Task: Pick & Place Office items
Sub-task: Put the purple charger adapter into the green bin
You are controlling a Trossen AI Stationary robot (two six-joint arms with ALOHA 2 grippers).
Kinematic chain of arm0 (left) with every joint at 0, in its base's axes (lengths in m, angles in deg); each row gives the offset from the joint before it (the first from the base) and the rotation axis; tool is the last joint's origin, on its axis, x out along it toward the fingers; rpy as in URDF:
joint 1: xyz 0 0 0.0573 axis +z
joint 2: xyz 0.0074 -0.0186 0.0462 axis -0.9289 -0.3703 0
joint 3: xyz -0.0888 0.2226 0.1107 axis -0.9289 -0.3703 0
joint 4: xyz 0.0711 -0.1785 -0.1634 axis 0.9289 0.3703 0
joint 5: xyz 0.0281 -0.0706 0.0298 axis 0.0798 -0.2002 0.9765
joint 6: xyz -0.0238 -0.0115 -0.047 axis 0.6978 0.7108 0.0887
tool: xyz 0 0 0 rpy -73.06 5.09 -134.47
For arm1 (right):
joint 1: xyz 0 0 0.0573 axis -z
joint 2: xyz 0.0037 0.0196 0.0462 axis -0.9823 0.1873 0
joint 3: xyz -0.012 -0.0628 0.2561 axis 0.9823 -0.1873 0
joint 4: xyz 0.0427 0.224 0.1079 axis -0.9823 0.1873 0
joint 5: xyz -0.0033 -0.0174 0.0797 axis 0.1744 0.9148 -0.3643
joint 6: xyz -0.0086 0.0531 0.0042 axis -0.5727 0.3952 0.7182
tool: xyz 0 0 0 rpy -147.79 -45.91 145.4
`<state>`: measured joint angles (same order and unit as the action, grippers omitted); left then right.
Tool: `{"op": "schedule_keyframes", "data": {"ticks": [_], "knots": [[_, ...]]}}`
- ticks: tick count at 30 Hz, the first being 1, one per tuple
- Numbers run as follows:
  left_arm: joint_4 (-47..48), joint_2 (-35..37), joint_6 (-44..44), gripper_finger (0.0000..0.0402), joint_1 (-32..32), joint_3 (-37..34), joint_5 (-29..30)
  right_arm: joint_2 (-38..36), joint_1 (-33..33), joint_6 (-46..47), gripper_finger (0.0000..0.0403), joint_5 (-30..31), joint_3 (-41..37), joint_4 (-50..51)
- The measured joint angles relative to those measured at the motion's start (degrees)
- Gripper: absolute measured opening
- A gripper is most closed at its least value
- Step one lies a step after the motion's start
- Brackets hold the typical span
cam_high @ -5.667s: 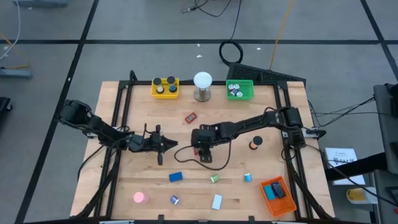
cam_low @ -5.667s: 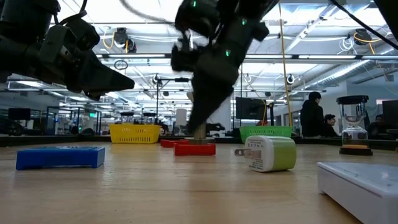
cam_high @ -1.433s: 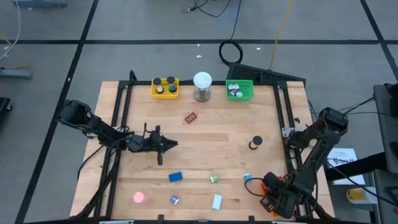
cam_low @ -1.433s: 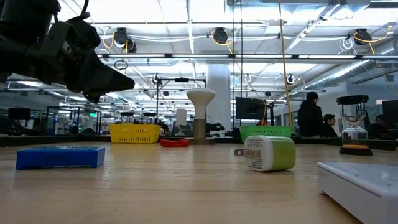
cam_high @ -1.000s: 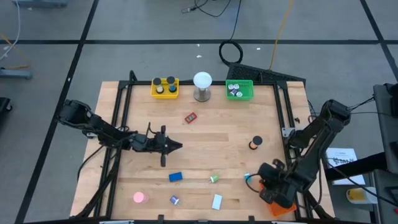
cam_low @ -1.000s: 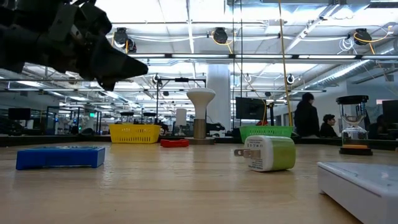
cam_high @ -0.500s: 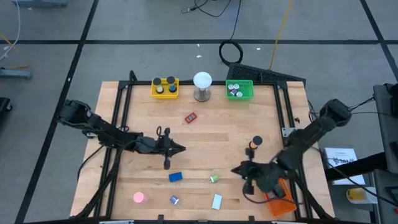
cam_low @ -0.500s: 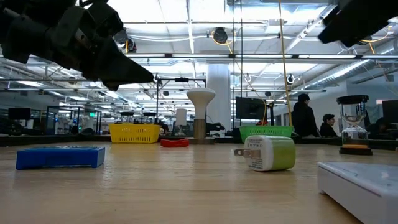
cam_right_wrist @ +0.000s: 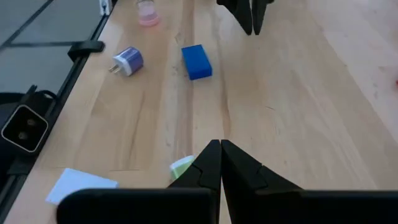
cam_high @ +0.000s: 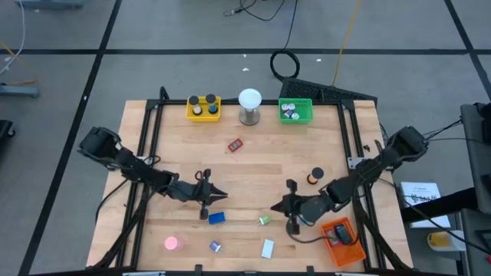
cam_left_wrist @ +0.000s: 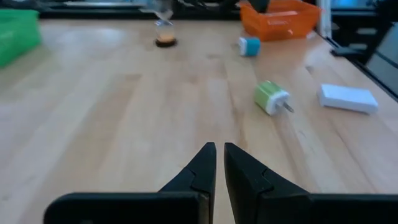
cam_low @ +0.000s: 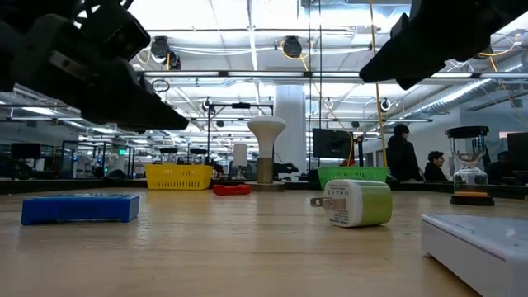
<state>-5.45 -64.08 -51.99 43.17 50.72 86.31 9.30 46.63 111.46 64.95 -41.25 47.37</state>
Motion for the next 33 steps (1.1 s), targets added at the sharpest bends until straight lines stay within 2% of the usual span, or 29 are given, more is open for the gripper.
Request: {"op": "schedule_keyframes", "data": {"ticks": [5,12,16,21,26,33], "knots": [[6.1,-1.2,-0.5,0.0033,-3.6,4.5,-1.3,2.8,-0.6,-3.6,0.0002,0.0,0.4,-4.0],[32.1,-1.2,-1.0,0.0033,-8.5,19.7,-1.1,1.7,-1.3,-7.6,0.0002,0.2,0.5,-6.1],[42.7,-1.2,-0.8,0.0033,-10.2,26.1,-1.1,1.3,-0.9,-12.7,0.0002,0.1,0.5,-7.2],[50.1,-1.1,0.9,0.0033,-12.3,31.5,-1.4,1.2,0.2,-19.4,0.0002,0.3,0.5,-10.5],[54.6,-1.1,3.5,0.0033,-14.0,33.4,-1.6,1.2,1.4,-25.2,0.0002,0.2,0.5,-13.9],[57.0,-1.1,4.4,0.0033,-16.8,33.4,0.4,1.2,1.9,-25.9,0.0002,0.0,0.5,-19.5]]}}
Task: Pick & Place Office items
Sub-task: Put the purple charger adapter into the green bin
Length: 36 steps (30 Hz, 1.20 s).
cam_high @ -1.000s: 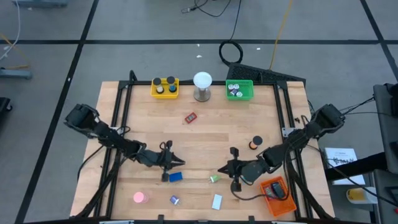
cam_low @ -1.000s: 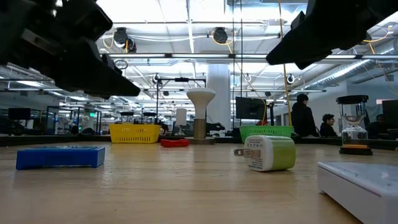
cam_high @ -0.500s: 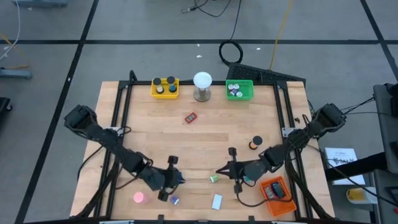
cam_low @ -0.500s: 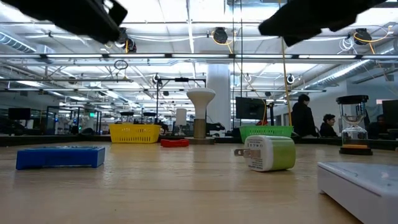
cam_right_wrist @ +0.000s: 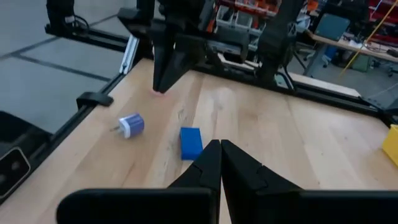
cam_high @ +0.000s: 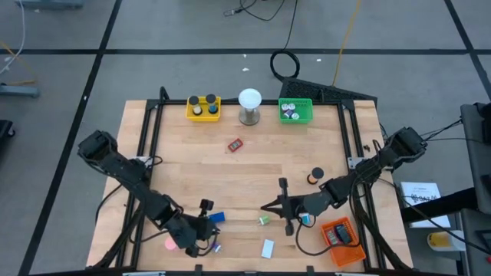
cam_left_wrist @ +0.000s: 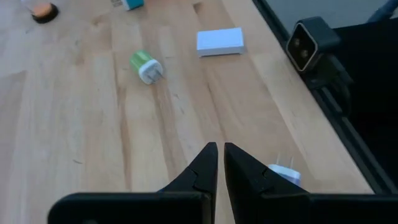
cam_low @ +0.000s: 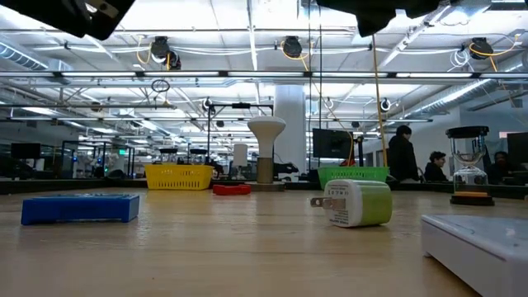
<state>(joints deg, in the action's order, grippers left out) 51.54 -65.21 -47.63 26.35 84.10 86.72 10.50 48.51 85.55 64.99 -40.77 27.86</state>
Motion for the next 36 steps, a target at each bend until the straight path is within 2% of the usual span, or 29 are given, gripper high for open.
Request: {"op": "schedule_keyframes", "data": {"ticks": [3,10,14,19,24,31,36], "knots": [[0.5,0.0,1.1,0.0033,-1.1,0.0,1.4,0.0,0.0,-0.1,0.0002,0.0,0.0,-1.0],[2.2,0.0,10.0,0.0033,-2.3,0.0,0.0,0.0,0.8,-0.4,0.0002,0.0,0.0,-0.9],[2.1,-0.2,12.1,0.0044,-3.4,0.0,0.1,0.0,1.4,-0.3,0.0002,0.0,0.0,-0.8],[0.1,-4.8,13.1,0.0096,-4.9,0.0,0.0,0.0,1.4,0.1,0.0002,-0.1,0.0,-0.6],[-3.9,-9.9,13.1,0.0163,-5.0,0.0,-3.5,0.0,1.4,0.1,0.0002,-0.1,0.0,-0.5],[-7.1,-10.2,11.5,0.0245,-5.1,0.0,-4.5,0.0,1.4,0.1,0.0002,-0.1,-0.2,-0.6],[-7.4,-10.8,10.5,0.0272,-5.4,0.0,-4.4,0.0,1.5,0.1,0.0002,-0.1,-1.8,-0.6]]}}
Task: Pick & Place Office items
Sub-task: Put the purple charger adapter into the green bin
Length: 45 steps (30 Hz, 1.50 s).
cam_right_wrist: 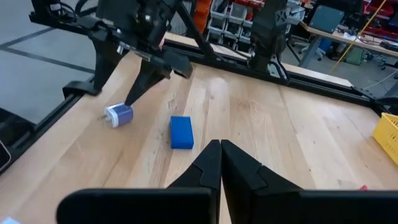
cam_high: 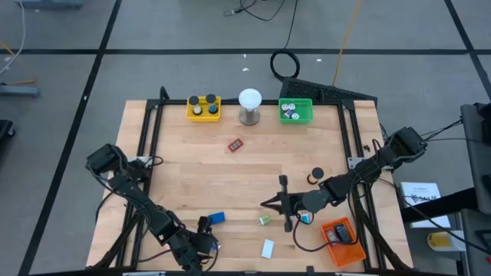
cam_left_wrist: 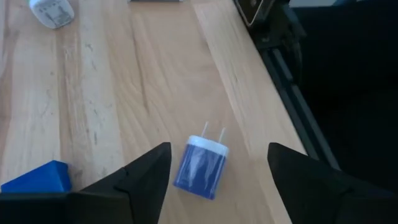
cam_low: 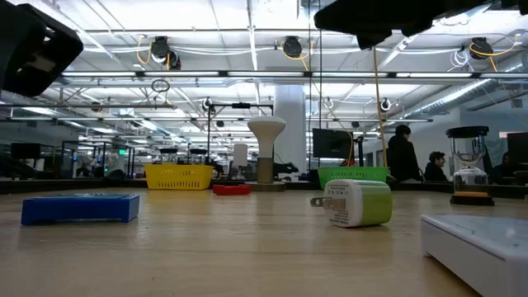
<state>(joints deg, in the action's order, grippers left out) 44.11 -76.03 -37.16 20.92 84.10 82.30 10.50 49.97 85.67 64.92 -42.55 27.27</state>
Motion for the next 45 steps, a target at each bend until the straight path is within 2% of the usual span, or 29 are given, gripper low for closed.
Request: {"op": "schedule_keyframes", "data": {"ticks": [14,27,32,41,45], "knots": [[-3.0,-3.6,-2.5,0.0249,-0.1,0.0,0.2,0.0,0.1,-0.2,0.0002,0.0,-3.9,-5.6],[-2.6,-4.7,-1.1,0.0274,0.0,0.0,1.2,0.0,0.5,0.0,0.0002,0.0,-3.9,-6.0],[-0.5,-4.7,0.0,0.0238,0.1,0.0,1.4,0.0,0.4,0.0,0.0002,0.0,-3.9,-6.0],[0.1,-4.7,2.7,0.0134,0.3,0.0,2.1,0.0,0.4,-0.1,0.0002,0.0,-3.9,-6.0],[0.7,-4.1,2.0,0.012,0.5,0.0,4.6,0.0,0.4,-0.3,0.0002,0.0,-3.9,-6.0]]}}
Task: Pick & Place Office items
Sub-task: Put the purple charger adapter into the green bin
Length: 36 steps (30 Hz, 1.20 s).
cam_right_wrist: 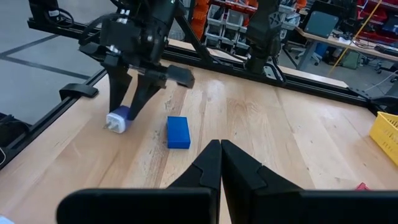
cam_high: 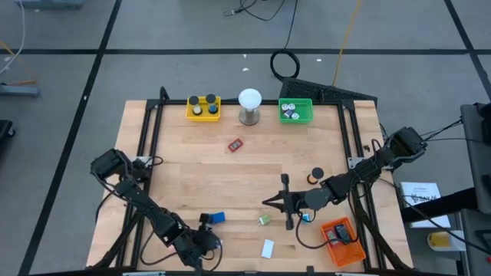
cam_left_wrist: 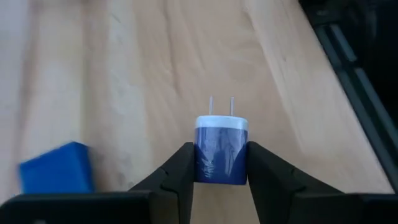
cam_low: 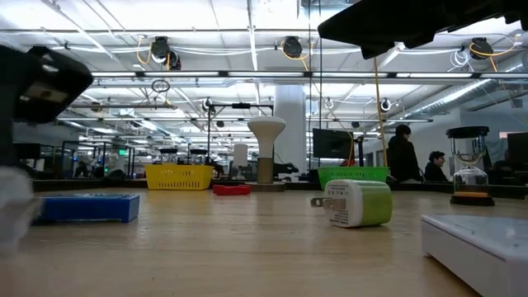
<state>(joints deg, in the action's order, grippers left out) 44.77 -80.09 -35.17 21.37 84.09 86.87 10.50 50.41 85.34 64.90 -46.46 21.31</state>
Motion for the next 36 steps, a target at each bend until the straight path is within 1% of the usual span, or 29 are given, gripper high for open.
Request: {"op": "schedule_keyframes", "data": {"ticks": [5,8,10,12,15,17,20,23,26,31,33,36], "knots": [[0.1,2.9,-3.0,0.012,1.6,0.0,5.7,0.0,0.0,-0.1,0.0002,0.0,0.0,0.0],[-0.2,3.4,-6.3,0.012,5.2,0.0,8.3,0.0,0.1,-0.1,0.0002,0.0,0.0,0.0],[-3.7,3.4,-9.7,0.012,8.3,-0.6,8.7,0.0,0.1,-0.1,0.0002,0.0,0.0,0.0],[-11.6,3.5,-14.5,0.012,11.6,-3.0,8.0,0.0,0.1,0.5,0.0002,0.0,0.0,0.1],[-31.0,3.4,-21.4,0.012,16.9,-9.6,2.9,0.0,0.2,3.4,0.0002,0.1,0.0,0.6],[-44.7,3.4,-24.4,0.012,20.5,-14.8,-1.0,0.0,0.7,5.3,0.0002,0.1,0.0,0.9],[-59.4,3.4,-26.1,0.012,25.3,-21.3,-3.4,0.0,2.1,7.8,0.0002,0.2,0.0,2.2],[-66.9,3.4,-27.0,0.012,28.7,-25.1,-3.4,0.0,4.3,12.2,0.0002,1.9,0.0,3.3],[-72.8,1.7,-27.9,0.012,31.4,-26.4,-3.6,0.0,6.8,16.8,0.0002,3.3,0.0,6.6],[-82.7,-5.8,-27.8,0.012,34.8,-26.3,-7.5,0.0,9.0,20.6,0.0002,3.1,0.0,8.9],[-85.4,-8.7,-27.1,0.012,35.5,-26.3,-7.7,0.0,9.5,21.7,0.0007,3.1,0.0,9.2],[-85.7,-10.7,-26.3,0.012,36.2,-26.3,-5.8,0.0,10.2,25.3,0.0027,3.4,0.0,9.3]]}}
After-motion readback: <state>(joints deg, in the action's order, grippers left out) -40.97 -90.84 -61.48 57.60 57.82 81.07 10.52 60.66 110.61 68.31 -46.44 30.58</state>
